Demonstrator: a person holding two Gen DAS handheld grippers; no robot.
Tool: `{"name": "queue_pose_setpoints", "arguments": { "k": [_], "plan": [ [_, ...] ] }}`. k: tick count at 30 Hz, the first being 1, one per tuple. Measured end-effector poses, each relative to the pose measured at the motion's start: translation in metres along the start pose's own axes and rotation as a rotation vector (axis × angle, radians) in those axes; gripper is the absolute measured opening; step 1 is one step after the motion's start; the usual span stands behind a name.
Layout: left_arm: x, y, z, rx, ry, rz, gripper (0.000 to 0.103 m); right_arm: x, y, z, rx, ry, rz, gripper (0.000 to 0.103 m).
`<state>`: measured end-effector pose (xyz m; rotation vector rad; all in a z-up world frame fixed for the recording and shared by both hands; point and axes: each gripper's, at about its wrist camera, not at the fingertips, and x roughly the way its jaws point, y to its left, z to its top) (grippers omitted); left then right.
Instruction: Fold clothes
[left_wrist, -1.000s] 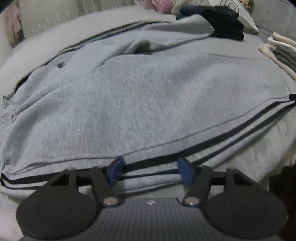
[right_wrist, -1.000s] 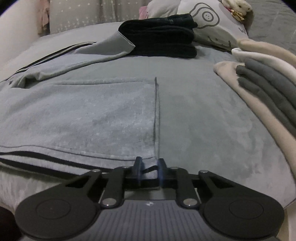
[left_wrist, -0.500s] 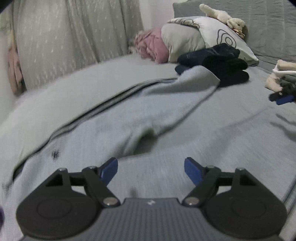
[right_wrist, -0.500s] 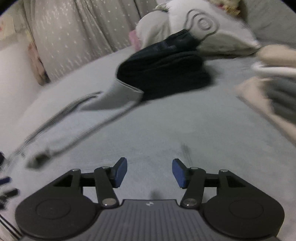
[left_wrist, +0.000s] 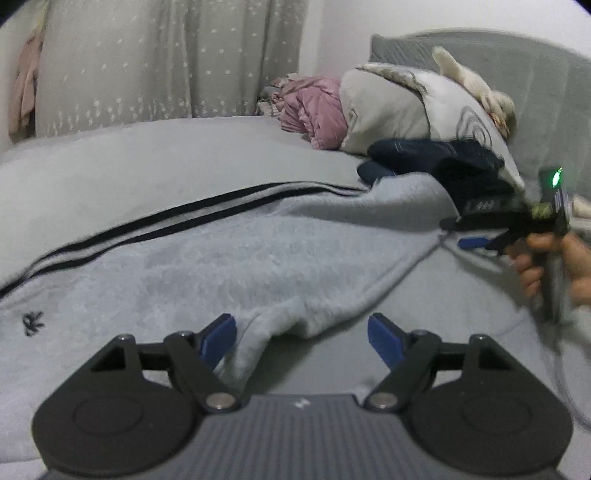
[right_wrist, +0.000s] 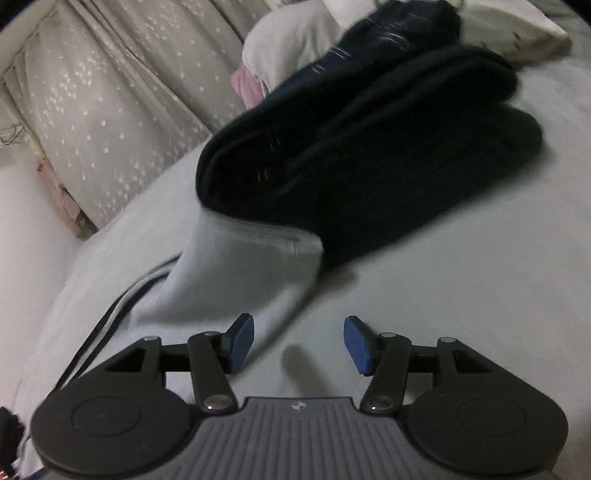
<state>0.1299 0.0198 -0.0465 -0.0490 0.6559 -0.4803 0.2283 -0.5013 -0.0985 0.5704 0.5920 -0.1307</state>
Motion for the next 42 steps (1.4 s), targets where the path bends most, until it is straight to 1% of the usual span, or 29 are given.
{"name": "queue_pose_setpoints", "arguments": {
  "k": [1, 2, 4, 6, 7, 8, 10, 11, 12, 13, 14, 16, 18, 19, 21, 23, 26, 27, 28, 29, 30, 31, 32, 34, 36, 37, 39, 41, 42],
  "plan": [
    [0.004, 0.003, 0.0, -0.02, 0.0, -0.008, 0.078, 0.005, 0.0, 0.0, -0.005, -0.02, -0.002, 0.053],
    [0.007, 0.006, -0.001, -0.029, 0.002, -0.016, 0.078, 0.011, 0.001, 0.0, -0.011, -0.049, -0.005, 0.043],
    [0.007, 0.011, -0.001, -0.048, 0.005, -0.047, 0.078, 0.016, 0.006, 0.0, -0.038, -0.068, 0.022, 0.011],
    [0.005, 0.016, 0.001, -0.084, -0.013, -0.092, 0.078, 0.007, 0.028, 0.004, -0.192, -0.104, -0.01, 0.009],
    [0.009, 0.017, 0.003, -0.119, -0.01, -0.107, 0.079, 0.001, 0.033, 0.007, -0.243, -0.117, -0.024, 0.007],
    [0.016, 0.018, 0.004, -0.149, 0.01, -0.109, 0.079, 0.0, 0.034, 0.009, -0.268, -0.097, -0.061, 0.006],
    [0.034, 0.02, -0.001, -0.156, 0.085, -0.071, 0.078, 0.008, 0.035, 0.009, -0.305, -0.026, -0.129, 0.007],
    [0.039, 0.017, -0.004, -0.122, 0.098, -0.049, 0.078, 0.017, 0.033, 0.005, -0.327, 0.03, -0.177, 0.008],
    [0.041, 0.01, -0.006, -0.073, 0.093, -0.027, 0.079, 0.021, 0.03, -0.001, -0.335, 0.032, -0.191, 0.009],
    [0.042, 0.005, -0.008, -0.037, 0.089, -0.007, 0.079, 0.021, 0.03, -0.004, -0.337, 0.023, -0.193, 0.015],
    [0.04, 0.001, -0.008, -0.021, 0.088, 0.005, 0.08, 0.019, 0.034, -0.003, -0.344, 0.025, -0.209, 0.027],
    [0.037, 0.002, -0.005, -0.036, 0.076, 0.002, 0.081, 0.013, 0.04, -0.001, -0.359, 0.025, -0.242, 0.033],
    [0.036, 0.008, -0.002, -0.084, 0.055, -0.008, 0.081, -0.008, 0.052, 0.004, -0.39, -0.003, -0.266, 0.033],
    [0.035, 0.011, 0.0, -0.108, 0.045, -0.014, 0.081, -0.013, 0.055, 0.005, -0.396, -0.007, -0.265, 0.034],
    [0.034, 0.018, 0.003, -0.156, 0.024, -0.025, 0.081, -0.03, 0.074, 0.011, -0.441, -0.048, -0.201, 0.034],
    [0.025, 0.017, 0.006, -0.175, -0.003, -0.027, 0.081, -0.027, 0.091, 0.015, -0.488, -0.073, -0.165, 0.036],
    [0.024, 0.02, 0.007, -0.164, -0.026, -0.021, 0.081, 0.004, 0.126, 0.027, -0.577, -0.093, -0.106, 0.036],
    [0.024, 0.021, 0.008, -0.166, -0.03, -0.023, 0.081, 0.022, 0.14, 0.032, -0.606, -0.075, -0.092, 0.036],
    [0.026, 0.024, 0.008, -0.174, -0.028, -0.025, 0.081, 0.029, 0.145, 0.034, -0.613, -0.053, -0.085, 0.036],
    [0.028, 0.026, 0.008, -0.187, -0.021, -0.028, 0.081, 0.051, 0.156, 0.039, -0.576, 0.054, -0.097, 0.036],
    [0.028, 0.027, 0.008, -0.193, -0.012, -0.029, 0.081, 0.062, 0.16, 0.035, -0.542, 0.113, -0.106, 0.035],
    [0.027, 0.026, 0.006, -0.194, -0.002, -0.029, 0.081, 0.072, 0.163, 0.031, -0.51, 0.164, -0.113, 0.035],
    [0.029, 0.025, 0.005, -0.189, 0.011, -0.027, 0.081, 0.083, 0.163, 0.024, -0.512, 0.172, -0.142, 0.035],
    [0.037, 0.021, 0.001, -0.142, 0.042, -0.013, 0.082, 0.106, 0.159, 0.013, -0.518, 0.18, -0.197, 0.034],
    [0.041, 0.012, -0.005, -0.057, 0.053, 0.013, 0.083, 0.136, 0.149, 0.01, -0.49, 0.177, -0.242, 0.031],
    [0.041, 0.007, -0.008, -0.017, 0.054, 0.026, 0.085, 0.142, 0.146, 0.012, -0.482, 0.162, -0.251, 0.03],
    [0.043, 0.001, -0.01, 0.024, 0.054, 0.042, 0.087, 0.162, 0.148, 0.016, -0.468, 0.108, -0.291, 0.031],
    [0.043, -0.001, -0.011, 0.033, 0.052, 0.046, 0.089, 0.186, 0.151, 0.018, -0.479, 0.045, -0.31, 0.031],
    [0.043, 0.0, -0.011, 0.03, 0.05, 0.044, 0.089, 0.191, 0.152, 0.019, -0.485, 0.028, -0.309, 0.031]
  ]
}}
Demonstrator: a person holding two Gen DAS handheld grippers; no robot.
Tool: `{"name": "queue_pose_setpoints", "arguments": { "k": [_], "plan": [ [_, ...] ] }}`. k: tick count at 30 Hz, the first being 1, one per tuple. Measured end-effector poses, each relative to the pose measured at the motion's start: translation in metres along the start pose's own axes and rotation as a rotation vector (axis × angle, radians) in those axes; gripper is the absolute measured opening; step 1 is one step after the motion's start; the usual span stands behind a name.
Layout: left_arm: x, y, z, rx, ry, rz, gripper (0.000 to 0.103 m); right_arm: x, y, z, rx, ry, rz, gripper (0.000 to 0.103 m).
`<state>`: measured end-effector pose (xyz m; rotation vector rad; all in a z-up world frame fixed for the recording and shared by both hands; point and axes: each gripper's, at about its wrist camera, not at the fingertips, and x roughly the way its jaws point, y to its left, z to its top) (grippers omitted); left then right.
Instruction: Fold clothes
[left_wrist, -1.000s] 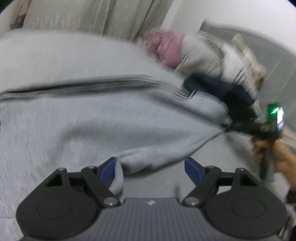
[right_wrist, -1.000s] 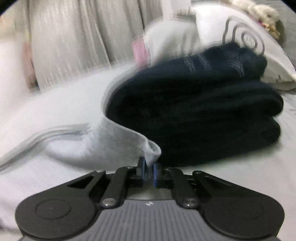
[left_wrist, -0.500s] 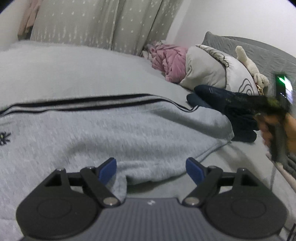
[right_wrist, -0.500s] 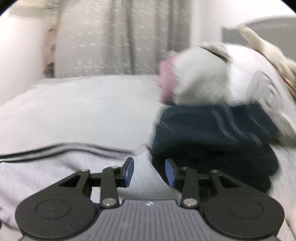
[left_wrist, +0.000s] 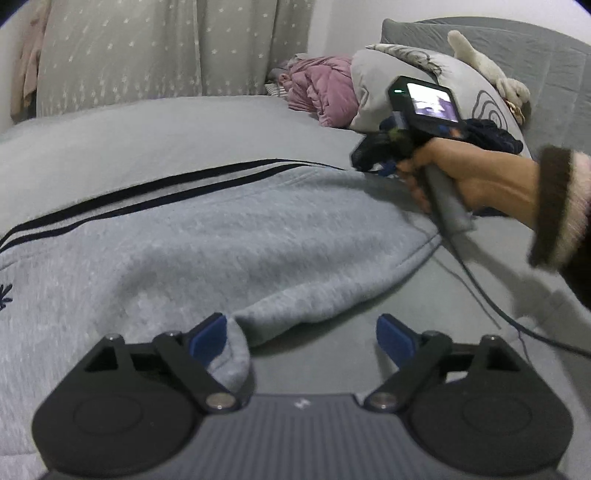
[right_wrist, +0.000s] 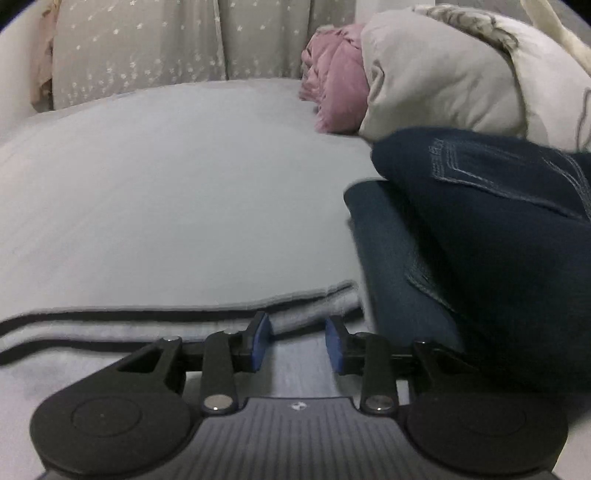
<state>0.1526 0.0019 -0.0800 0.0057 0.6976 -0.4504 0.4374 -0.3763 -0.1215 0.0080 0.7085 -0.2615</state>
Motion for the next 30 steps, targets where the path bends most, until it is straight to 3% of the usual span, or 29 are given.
{"name": "queue_pose_setpoints", "arguments": {
  "k": [3, 8, 12, 15, 18, 23, 30],
  "plan": [
    [-0.004, 0.006, 0.004, -0.051, -0.008, -0.023, 0.089, -0.003, -0.003, 0.004, 0.024, -0.011, 0.04, 0.031],
    [-0.011, 0.011, 0.007, -0.107, -0.021, -0.038, 0.089, -0.073, -0.014, 0.0, 0.055, -0.055, 0.175, 0.032],
    [-0.008, 0.005, 0.005, -0.09, -0.01, -0.014, 0.089, -0.098, -0.015, -0.023, 0.06, 0.007, 0.256, 0.032],
    [-0.007, 0.0, 0.003, -0.043, -0.008, 0.014, 0.089, -0.112, -0.007, -0.039, 0.044, -0.023, 0.182, 0.032],
    [-0.005, 0.0, -0.001, -0.026, -0.001, 0.021, 0.09, -0.127, -0.002, -0.041, 0.038, -0.081, 0.218, 0.032],
    [-0.001, -0.005, -0.006, 0.027, 0.01, 0.037, 0.09, -0.078, 0.014, -0.034, 0.03, 0.007, 0.165, 0.032],
    [-0.002, -0.004, -0.013, 0.064, 0.013, 0.034, 0.095, -0.018, 0.005, -0.003, 0.146, -0.033, 0.096, 0.035]
  ]
}}
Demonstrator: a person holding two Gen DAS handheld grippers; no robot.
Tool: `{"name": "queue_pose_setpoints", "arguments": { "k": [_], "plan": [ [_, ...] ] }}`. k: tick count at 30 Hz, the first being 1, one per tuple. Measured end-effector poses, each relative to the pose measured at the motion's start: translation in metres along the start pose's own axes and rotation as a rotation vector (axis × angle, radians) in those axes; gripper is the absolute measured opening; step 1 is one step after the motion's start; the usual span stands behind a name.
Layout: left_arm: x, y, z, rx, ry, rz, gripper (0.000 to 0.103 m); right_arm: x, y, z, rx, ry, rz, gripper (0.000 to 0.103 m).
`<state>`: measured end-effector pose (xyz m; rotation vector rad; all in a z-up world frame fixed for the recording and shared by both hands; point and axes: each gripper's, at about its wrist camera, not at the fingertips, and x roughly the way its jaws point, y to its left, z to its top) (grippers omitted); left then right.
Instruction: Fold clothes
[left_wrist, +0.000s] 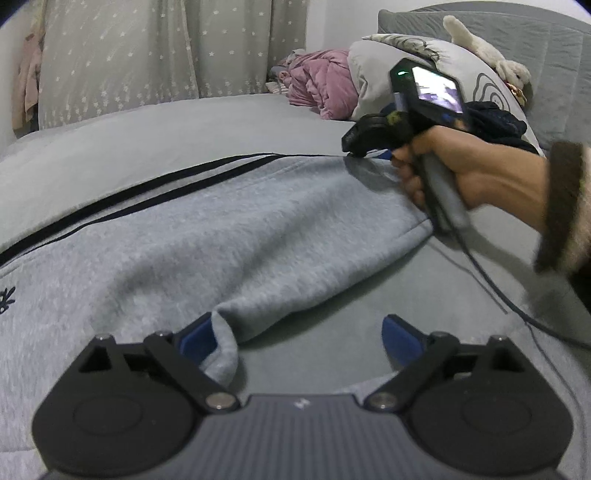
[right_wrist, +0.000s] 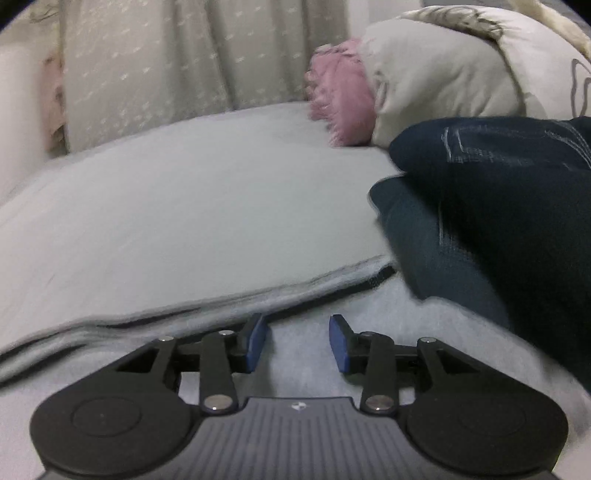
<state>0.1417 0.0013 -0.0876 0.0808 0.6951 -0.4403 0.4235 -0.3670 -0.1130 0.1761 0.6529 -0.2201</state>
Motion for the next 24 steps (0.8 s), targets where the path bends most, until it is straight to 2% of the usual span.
{"name": "queue_pose_setpoints", "arguments": {
  "k": [4, 6, 9, 13, 15, 20, 24],
  "plan": [
    [-0.003, -0.001, -0.002, 0.006, -0.004, 0.001, 0.097, -0.008, -0.004, 0.01, -0.001, -0.019, 0.018, 0.035],
    [-0.005, -0.001, -0.001, 0.003, -0.009, 0.005, 0.097, -0.034, -0.019, 0.01, 0.041, -0.033, 0.073, 0.035],
    [-0.011, 0.0, 0.002, -0.044, -0.017, 0.008, 0.099, -0.08, -0.032, 0.001, 0.027, -0.042, 0.128, 0.037],
    [-0.024, -0.002, 0.006, -0.069, -0.051, 0.028, 0.102, -0.132, -0.046, -0.014, -0.018, -0.056, 0.16, 0.042],
    [-0.031, -0.001, 0.013, -0.089, -0.101, 0.044, 0.102, -0.151, -0.057, -0.014, -0.052, -0.049, 0.148, 0.042],
    [-0.03, 0.006, 0.013, -0.125, -0.104, 0.051, 0.102, -0.162, -0.055, 0.011, -0.123, -0.077, 0.148, 0.042],
    [-0.019, 0.013, 0.011, -0.119, -0.12, 0.071, 0.101, -0.125, -0.029, 0.031, -0.192, -0.004, 0.13, 0.041]
  ]
}}
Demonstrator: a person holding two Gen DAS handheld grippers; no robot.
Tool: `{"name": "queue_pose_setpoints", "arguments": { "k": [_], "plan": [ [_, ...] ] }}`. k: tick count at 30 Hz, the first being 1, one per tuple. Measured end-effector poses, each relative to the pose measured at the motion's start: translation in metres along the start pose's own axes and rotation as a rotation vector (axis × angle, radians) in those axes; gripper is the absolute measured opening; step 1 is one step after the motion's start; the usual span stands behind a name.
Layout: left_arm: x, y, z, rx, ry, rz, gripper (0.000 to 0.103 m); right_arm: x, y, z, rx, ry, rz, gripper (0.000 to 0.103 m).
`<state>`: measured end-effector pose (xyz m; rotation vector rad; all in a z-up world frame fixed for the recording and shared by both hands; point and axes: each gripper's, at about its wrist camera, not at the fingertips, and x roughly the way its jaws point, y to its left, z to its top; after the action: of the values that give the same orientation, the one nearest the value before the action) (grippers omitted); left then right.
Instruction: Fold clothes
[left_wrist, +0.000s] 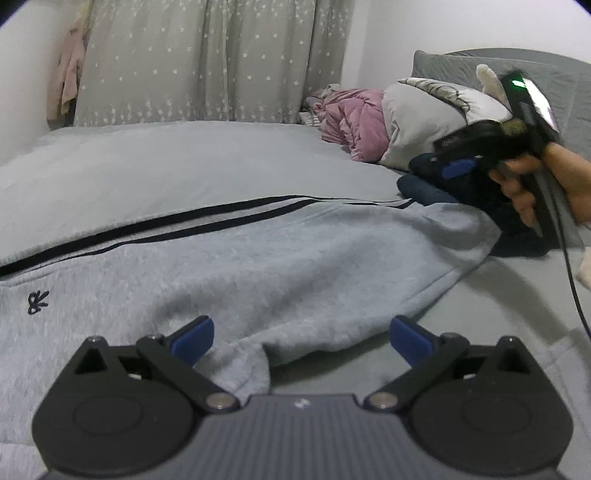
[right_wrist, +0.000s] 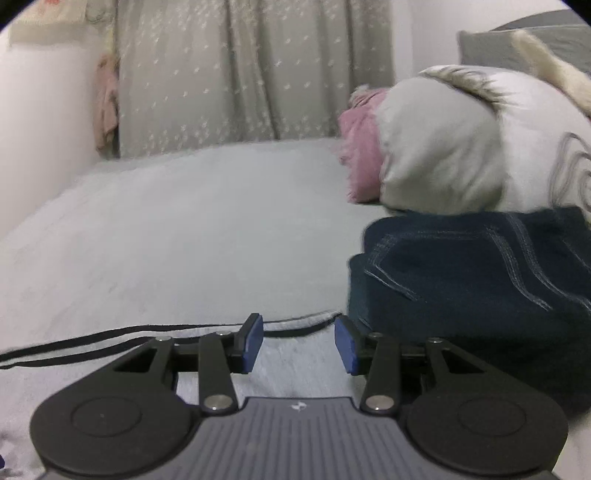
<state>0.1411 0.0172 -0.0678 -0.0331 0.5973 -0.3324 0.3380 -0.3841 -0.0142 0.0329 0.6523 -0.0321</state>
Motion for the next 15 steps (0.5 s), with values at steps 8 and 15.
{"name": "queue_pose_setpoints", "arguments": {
  "k": [8, 15],
  "plan": [
    [0.015, 0.017, -0.003, -0.07, 0.043, -0.017, 0.102, 0.084, 0.03, 0.001, -0.229, 0.158, -0.078, 0.041],
    [0.016, 0.018, -0.005, -0.068, 0.051, -0.018, 0.102, 0.105, 0.02, 0.008, -0.341, 0.246, -0.021, 0.055]
  ]
}}
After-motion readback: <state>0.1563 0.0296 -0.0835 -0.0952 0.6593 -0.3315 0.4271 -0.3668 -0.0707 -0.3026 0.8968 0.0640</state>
